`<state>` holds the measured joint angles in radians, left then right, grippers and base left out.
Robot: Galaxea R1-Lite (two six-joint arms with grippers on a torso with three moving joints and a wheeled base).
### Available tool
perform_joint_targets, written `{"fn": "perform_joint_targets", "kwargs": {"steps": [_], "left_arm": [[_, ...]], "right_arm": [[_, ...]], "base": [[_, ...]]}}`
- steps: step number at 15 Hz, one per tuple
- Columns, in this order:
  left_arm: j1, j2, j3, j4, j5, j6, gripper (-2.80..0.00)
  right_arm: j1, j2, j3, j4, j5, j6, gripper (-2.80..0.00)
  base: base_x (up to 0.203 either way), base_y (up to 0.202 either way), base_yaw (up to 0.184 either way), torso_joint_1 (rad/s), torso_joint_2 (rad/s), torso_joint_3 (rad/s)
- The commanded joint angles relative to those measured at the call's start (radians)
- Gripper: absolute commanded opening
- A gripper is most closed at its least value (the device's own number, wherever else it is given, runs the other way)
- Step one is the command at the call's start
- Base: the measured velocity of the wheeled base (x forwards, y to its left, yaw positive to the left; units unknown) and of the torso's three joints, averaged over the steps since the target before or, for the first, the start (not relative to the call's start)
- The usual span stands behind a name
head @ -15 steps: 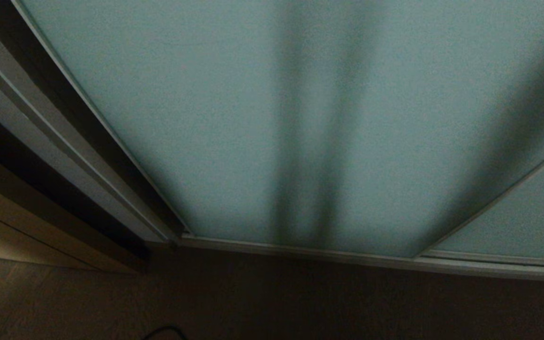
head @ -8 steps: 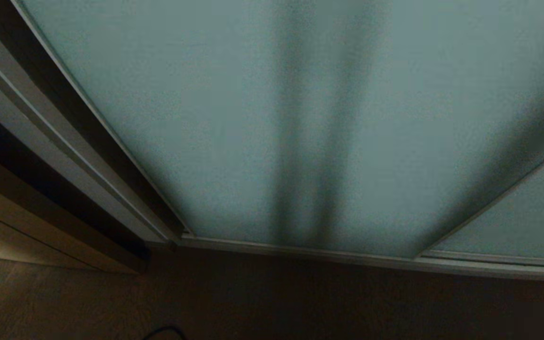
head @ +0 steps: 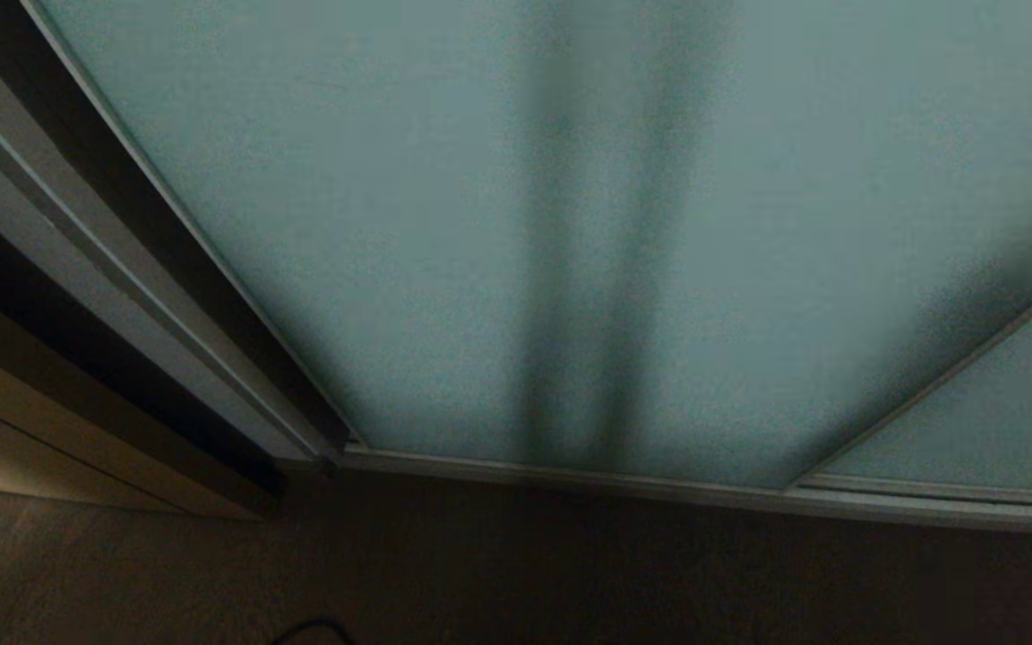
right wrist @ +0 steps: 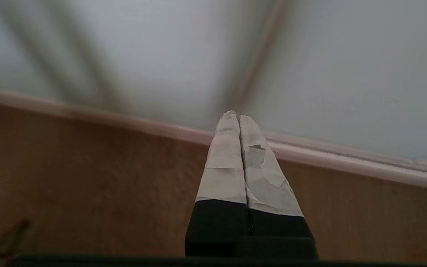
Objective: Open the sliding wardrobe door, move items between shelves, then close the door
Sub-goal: Close the door
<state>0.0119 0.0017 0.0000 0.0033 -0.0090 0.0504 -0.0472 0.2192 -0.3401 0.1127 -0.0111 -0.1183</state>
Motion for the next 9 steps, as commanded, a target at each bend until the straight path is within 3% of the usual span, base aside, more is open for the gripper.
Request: {"fn": "perform_joint_targets", "kwargs": {"steps": [1,6,9], "left_arm": [[0.000,0.001,0.000,0.000,0.000,0.000,-2.80],[0.000,0.001,0.000,0.000,0.000,0.000,-2.80],[0.000,0.001,0.000,0.000,0.000,0.000,-2.80]], "right_arm": [[0.032,-0.191,0.139,-0.013,-0.012,0.001,-2.80],[0.049,-0.219,0.307,-0.169,-0.022,0.066,-2.80],[0.049,-0.218,0.340,-0.107,0.013,0.099,-2.80]], "base": [[0.000,0.000,0.000,0.000,0.00,0.000],[0.000,0.000,0.000,0.000,0.00,0.000],[0.000,0.000,0.000,0.000,0.00,0.000]]}}
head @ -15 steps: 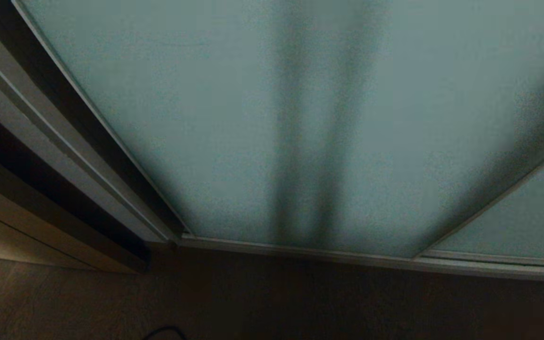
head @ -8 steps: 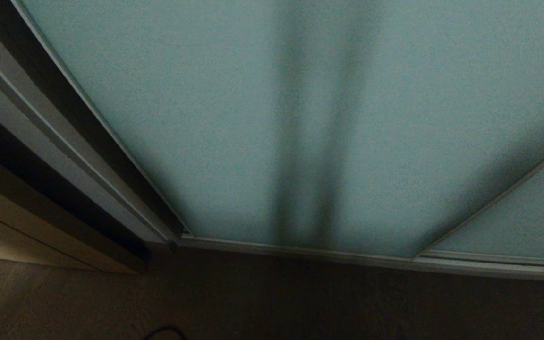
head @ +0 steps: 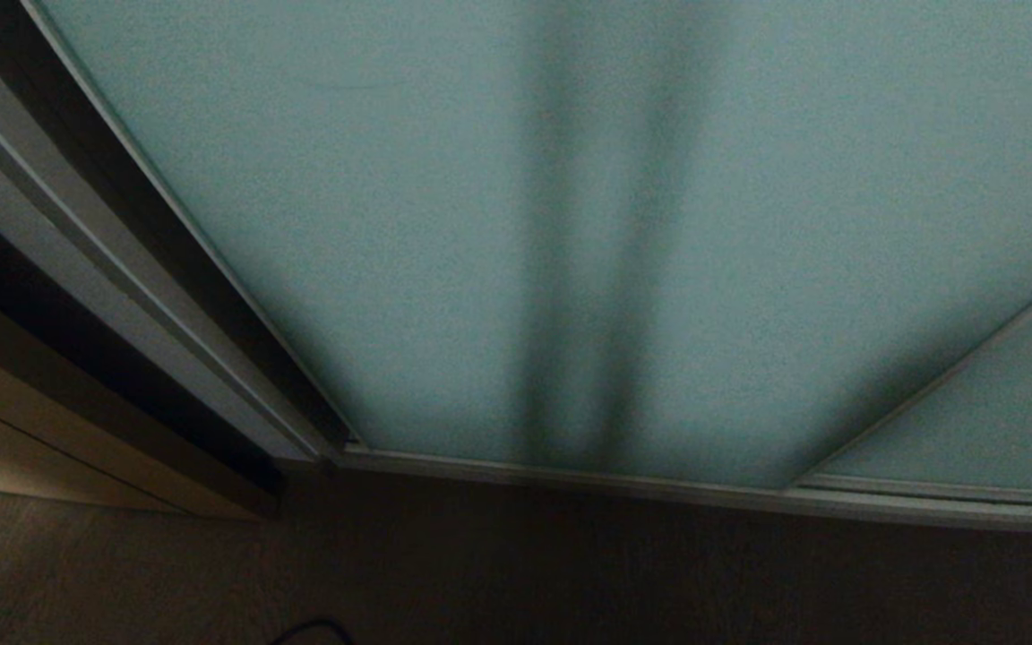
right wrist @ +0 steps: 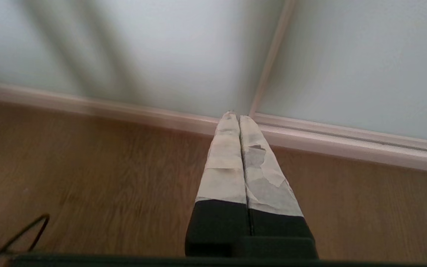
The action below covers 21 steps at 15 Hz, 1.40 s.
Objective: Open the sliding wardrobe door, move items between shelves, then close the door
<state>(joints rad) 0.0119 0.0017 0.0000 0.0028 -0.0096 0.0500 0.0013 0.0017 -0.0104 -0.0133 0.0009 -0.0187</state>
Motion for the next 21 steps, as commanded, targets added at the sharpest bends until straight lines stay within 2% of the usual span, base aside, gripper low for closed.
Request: {"fn": "perform_joint_targets", "kwargs": {"steps": [1,8,21], "left_arm": [[0.000,0.001,0.000,0.000,0.000,0.001,-2.80],[0.000,0.001,0.000,0.000,0.000,0.001,-2.80],[0.000,0.001,0.000,0.000,0.000,0.001,-2.80]], "right_arm": [[0.001,0.000,0.009,0.020,0.002,-0.001,-2.80],[0.000,-0.006,0.012,0.015,-0.002,0.031,-2.80],[0.002,-0.005,0.012,0.015,-0.002,0.033,-2.80]], "base": [[0.000,0.000,0.000,0.000,0.00,0.000],[0.000,0.000,0.000,0.000,0.00,0.000],[0.000,0.000,0.000,0.000,0.00,0.000]]}}
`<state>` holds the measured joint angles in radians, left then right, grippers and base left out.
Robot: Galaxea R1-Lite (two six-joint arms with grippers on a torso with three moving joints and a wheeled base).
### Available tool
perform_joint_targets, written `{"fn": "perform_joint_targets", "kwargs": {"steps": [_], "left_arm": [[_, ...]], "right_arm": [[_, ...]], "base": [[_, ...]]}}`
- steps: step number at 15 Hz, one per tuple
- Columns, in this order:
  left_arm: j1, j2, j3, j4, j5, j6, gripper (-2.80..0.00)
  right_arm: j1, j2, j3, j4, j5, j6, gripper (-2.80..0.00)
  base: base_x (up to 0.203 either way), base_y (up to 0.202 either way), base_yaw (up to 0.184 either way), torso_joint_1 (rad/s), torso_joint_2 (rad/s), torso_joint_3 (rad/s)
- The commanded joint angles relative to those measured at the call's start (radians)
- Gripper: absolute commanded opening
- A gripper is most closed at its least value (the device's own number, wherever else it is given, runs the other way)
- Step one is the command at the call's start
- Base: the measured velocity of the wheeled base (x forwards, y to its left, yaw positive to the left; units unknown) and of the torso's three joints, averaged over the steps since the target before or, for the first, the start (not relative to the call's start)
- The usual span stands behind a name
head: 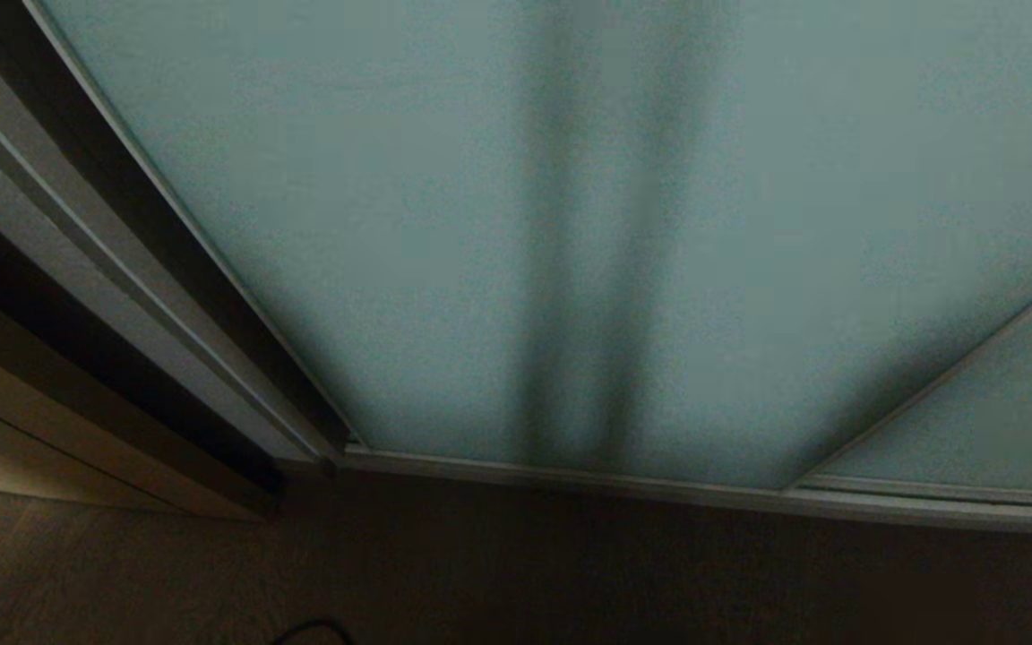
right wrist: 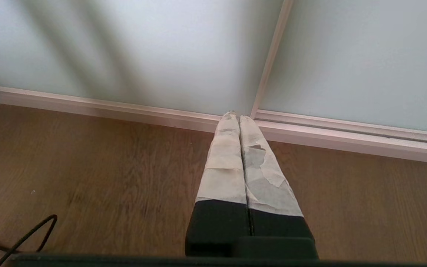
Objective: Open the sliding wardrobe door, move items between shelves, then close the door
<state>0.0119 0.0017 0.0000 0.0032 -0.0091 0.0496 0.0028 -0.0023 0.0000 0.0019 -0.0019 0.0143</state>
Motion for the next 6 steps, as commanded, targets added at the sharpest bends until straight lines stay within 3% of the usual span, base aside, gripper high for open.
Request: {"fn": "perform_joint_targets", "kwargs": {"steps": [1,6], "left_arm": [[0.000,0.001,0.000,0.000,0.000,0.001,-2.80],[0.000,0.001,0.000,0.000,0.000,0.001,-2.80]], "right_arm": [[0.000,-0.002,0.002,0.000,0.000,0.001,-2.80],[0.000,-0.001,0.002,0.000,0.000,0.003,-2.80]], "base": [[0.000,0.000,0.000,0.000,0.00,0.000],[0.000,0.000,0.000,0.000,0.00,0.000]]}}
